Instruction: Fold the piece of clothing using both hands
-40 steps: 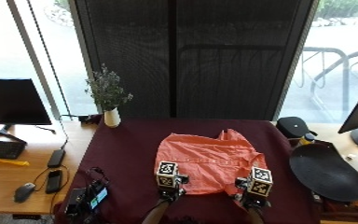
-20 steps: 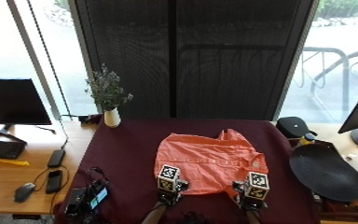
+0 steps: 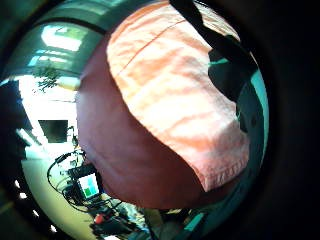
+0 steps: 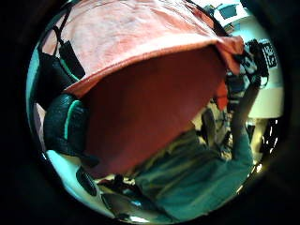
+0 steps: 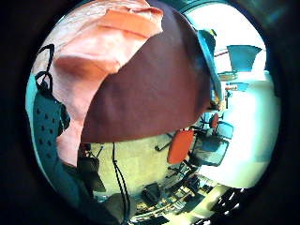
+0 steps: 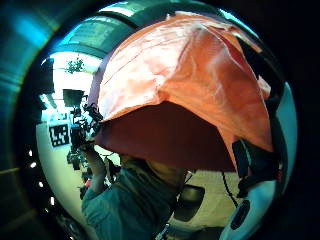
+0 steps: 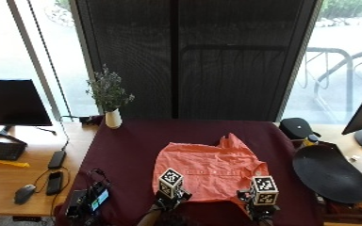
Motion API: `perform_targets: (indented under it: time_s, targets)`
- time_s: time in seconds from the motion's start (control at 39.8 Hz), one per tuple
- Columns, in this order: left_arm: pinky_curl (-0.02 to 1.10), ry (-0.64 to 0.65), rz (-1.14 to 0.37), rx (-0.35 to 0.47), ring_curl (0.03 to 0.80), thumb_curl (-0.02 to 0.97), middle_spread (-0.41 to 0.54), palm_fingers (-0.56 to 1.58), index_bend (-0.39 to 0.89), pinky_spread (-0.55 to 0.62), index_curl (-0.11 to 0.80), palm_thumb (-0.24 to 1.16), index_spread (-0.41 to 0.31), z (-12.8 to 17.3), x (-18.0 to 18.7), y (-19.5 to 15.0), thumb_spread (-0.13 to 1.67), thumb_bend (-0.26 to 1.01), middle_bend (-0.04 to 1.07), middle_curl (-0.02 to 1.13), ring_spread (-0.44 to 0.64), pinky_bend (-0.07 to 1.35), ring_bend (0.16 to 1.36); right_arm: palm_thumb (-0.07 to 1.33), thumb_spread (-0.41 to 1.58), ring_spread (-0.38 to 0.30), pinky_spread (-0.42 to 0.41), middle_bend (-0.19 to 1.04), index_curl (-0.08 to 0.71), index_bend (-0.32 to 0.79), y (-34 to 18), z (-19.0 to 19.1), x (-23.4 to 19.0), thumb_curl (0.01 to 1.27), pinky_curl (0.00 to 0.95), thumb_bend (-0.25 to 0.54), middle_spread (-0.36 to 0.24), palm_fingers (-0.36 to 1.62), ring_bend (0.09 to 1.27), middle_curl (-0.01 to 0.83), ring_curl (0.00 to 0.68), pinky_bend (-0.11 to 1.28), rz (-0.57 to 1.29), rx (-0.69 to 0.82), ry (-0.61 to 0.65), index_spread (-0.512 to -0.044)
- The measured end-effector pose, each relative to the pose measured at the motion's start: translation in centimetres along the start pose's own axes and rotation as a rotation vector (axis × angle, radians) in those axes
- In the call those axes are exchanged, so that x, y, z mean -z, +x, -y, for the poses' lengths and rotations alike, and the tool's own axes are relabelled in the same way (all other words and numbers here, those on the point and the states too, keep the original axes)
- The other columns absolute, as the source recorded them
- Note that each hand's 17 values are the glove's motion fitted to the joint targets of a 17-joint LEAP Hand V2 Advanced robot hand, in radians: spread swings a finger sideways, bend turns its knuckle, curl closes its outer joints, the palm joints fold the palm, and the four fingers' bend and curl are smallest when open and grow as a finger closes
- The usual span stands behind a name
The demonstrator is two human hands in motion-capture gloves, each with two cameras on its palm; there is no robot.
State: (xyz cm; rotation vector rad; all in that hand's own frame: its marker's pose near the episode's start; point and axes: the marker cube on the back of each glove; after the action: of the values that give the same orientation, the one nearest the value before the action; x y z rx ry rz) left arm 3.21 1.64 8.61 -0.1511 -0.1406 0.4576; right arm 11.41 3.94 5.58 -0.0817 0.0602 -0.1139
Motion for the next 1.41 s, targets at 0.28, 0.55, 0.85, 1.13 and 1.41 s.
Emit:
perform_targets:
  time_s: [0.28,0.55,0.85,1.13,1.41]
  targets:
    - [0.15,-0.047,-0.098,-0.035,0.469,0.311,-0.349,1.19,0.24,0.00,0.481,0.64,-0.293,0.5,7.9,-3.3,1.27,-0.01,0.67,0.59,-0.35,0.13,0.77,1.07,1.04,-0.244,-0.347,0.37,0.344,0.15,0.1,3.0,9.9,0.42,0.379,0.026,-0.246,1.32,0.75,0.466,0.466,0.57,-0.096,-0.039,0.272,-0.303]
    - [0.16,-0.133,0.248,0.424,0.466,0.317,-0.340,1.06,0.20,0.01,0.505,0.72,-0.288,9.3,11.9,-10.5,1.28,0.01,0.69,0.60,-0.35,0.13,0.72,1.08,1.07,-0.244,-0.331,0.41,0.370,0.17,-0.9,21.4,12.4,0.40,0.378,-0.002,-0.249,1.31,0.71,0.482,0.461,0.55,-0.174,-0.191,0.532,-0.313]
    - [0.14,0.230,0.168,0.503,0.436,0.302,-0.328,1.05,0.24,0.04,0.536,0.72,-0.297,17.0,8.1,-14.5,1.32,-0.01,0.64,0.60,-0.32,0.12,0.61,1.14,1.12,-0.248,-0.324,0.40,0.384,0.16,-3.0,30.4,12.8,0.40,0.380,0.007,-0.253,1.29,0.69,0.480,0.459,0.55,-0.229,-0.263,0.725,-0.318]
    - [0.10,0.050,0.127,0.512,0.437,0.286,-0.326,1.04,0.26,0.09,0.554,0.72,-0.300,18.3,2.9,-14.3,1.38,0.00,0.62,0.61,-0.30,0.08,0.58,1.15,1.14,-0.249,-0.312,0.40,0.346,0.11,-4.8,33.4,8.1,0.40,0.384,-0.009,-0.258,1.25,0.72,0.475,0.468,0.56,-0.325,-0.286,0.645,-0.326]
    - [0.06,0.276,0.082,0.487,0.440,0.280,-0.325,1.03,0.27,0.12,0.563,0.72,-0.302,19.2,5.3,-15.1,1.38,-0.01,0.63,0.62,-0.29,0.09,0.56,1.14,1.14,-0.247,-0.289,0.43,0.326,0.10,-5.9,32.1,11.3,0.39,0.378,-0.010,-0.263,1.22,0.70,0.482,0.464,0.54,-0.229,-0.191,0.695,-0.327]
